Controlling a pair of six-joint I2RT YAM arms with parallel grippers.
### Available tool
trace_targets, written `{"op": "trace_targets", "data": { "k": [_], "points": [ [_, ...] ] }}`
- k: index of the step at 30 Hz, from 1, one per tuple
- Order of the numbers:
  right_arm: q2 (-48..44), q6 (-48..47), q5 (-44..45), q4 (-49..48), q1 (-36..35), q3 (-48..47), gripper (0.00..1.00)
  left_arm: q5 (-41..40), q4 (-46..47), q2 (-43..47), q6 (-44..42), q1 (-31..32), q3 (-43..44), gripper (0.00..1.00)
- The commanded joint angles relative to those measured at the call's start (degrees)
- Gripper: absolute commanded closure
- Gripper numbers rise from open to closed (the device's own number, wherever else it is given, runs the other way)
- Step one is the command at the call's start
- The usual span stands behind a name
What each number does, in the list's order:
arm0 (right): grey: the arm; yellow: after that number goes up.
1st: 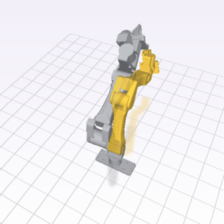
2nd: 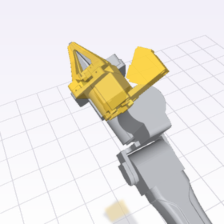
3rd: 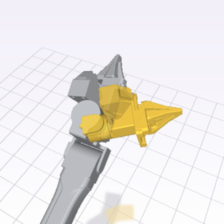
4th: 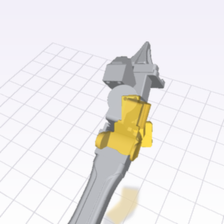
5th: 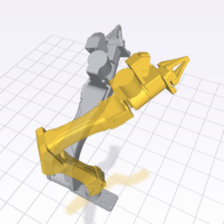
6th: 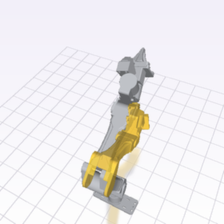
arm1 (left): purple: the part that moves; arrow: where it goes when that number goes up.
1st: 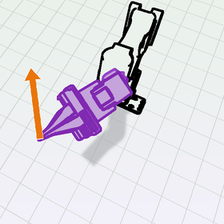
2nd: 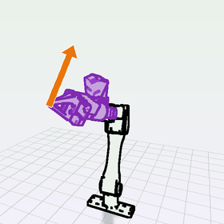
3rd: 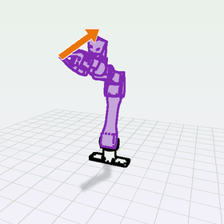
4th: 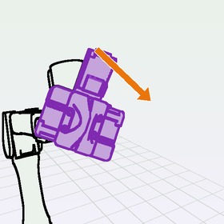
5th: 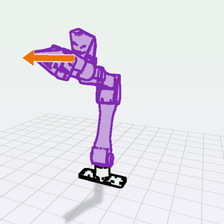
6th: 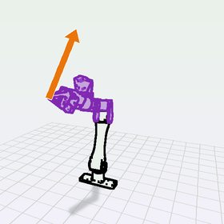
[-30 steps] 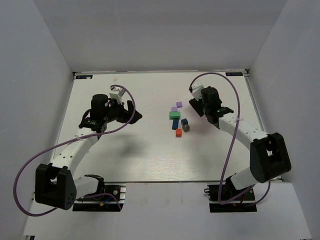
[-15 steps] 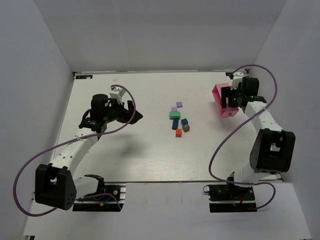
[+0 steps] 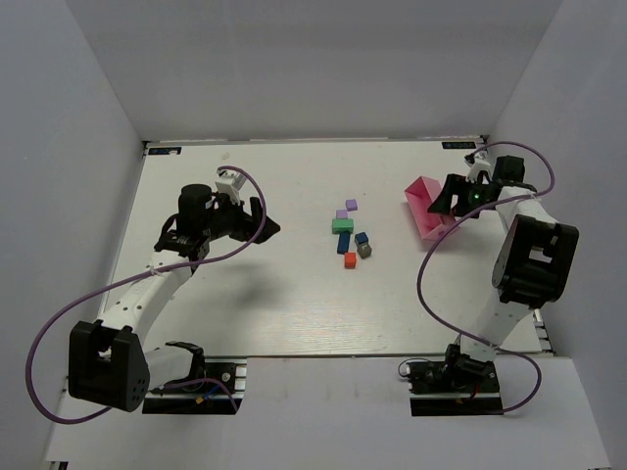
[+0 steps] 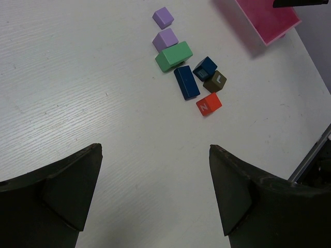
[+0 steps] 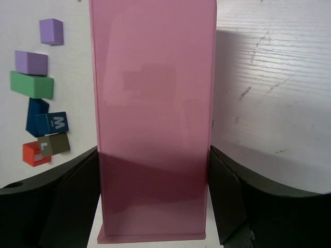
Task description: Build the wood block tower
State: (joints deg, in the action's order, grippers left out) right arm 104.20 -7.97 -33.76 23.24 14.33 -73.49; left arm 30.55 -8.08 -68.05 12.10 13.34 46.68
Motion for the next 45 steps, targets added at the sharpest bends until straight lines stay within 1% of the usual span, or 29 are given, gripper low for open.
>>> {"op": "trace_targets", "data": {
  "k": [1,4,10,12,13,14,15,16,17,19,20,24,26,27,31,37,45],
  "points": [
    [2.21,1.29,-8.77,0.66,1.4,-3.75,1.0,1.1,1.04,1.08,0.03,0.28,0.87,0.06],
    [4.24,1.11,-10.79,1.01,2.46,-4.38,1.0,1.1,1.04,0.55,0.03,0.28,0.87,0.06],
    [6.45,0.5,-11.06,0.75,3.87,-5.52,1.0,1.1,1.04,0.02,0.03,0.28,0.87,0.06],
    [7.24,0.23,-11.07,0.57,4.13,-5.78,0.91,1.1,1.04,0.02,0.03,0.28,0.87,0.06],
    [7.85,0.23,-11.15,0.57,4.39,-6.13,0.77,1.1,1.04,0.02,0.03,0.28,0.87,0.06],
    [8.03,0.06,-11.07,0.57,4.48,-6.13,0.69,1.1,1.04,0.02,0.03,0.28,0.87,0.06],
    [8.12,-0.12,-10.98,0.57,4.57,-6.13,0.64,1.1,1.04,0.02,0.03,0.28,0.87,0.06],
    [8.38,-0.12,-10.89,0.57,4.74,-6.31,0.61,1.1,1.04,0.02,0.03,0.28,0.87,0.06],
    [8.73,-0.29,-10.54,0.57,4.83,-6.31,0.55,1.1,1.04,0.02,0.03,0.28,0.87,0.06],
    [8.82,-0.47,-9.75,0.66,5.01,-6.57,0.47,1.1,1.04,0.02,0.03,0.28,0.87,0.06],
    [8.91,-0.56,-9.49,0.57,5.1,-6.57,0.42,1.1,1.04,0.02,0.03,0.28,0.87,0.06],
    [9.26,-0.47,-8.52,0.66,5.54,-6.93,0.33,1.1,1.04,0.02,0.03,0.28,0.87,0.06],
    [9.26,-0.38,-8.16,0.57,5.71,-7.01,0.27,1.1,1.04,0.02,0.03,0.28,0.87,0.06],
    [9.09,-0.3,-7.99,0.57,5.8,-7.01,0.23,1.1,1.04,0.02,0.03,0.28,0.87,0.06],
    [9.09,-0.47,-7.37,0.57,5.97,-7.1,0.21,1.1,1.04,0.02,0.03,0.28,0.87,0.06],
    [9.88,-0.47,-6.76,1.01,5.97,-7.45,0.11,1.1,1.04,0.02,0.03,0.28,0.87,0.06],
    [11.11,-0.47,-6.32,1.45,6.06,-8.16,0.1,1.1,1.04,0.02,0.03,0.28,0.87,0.06]
  ]
}}
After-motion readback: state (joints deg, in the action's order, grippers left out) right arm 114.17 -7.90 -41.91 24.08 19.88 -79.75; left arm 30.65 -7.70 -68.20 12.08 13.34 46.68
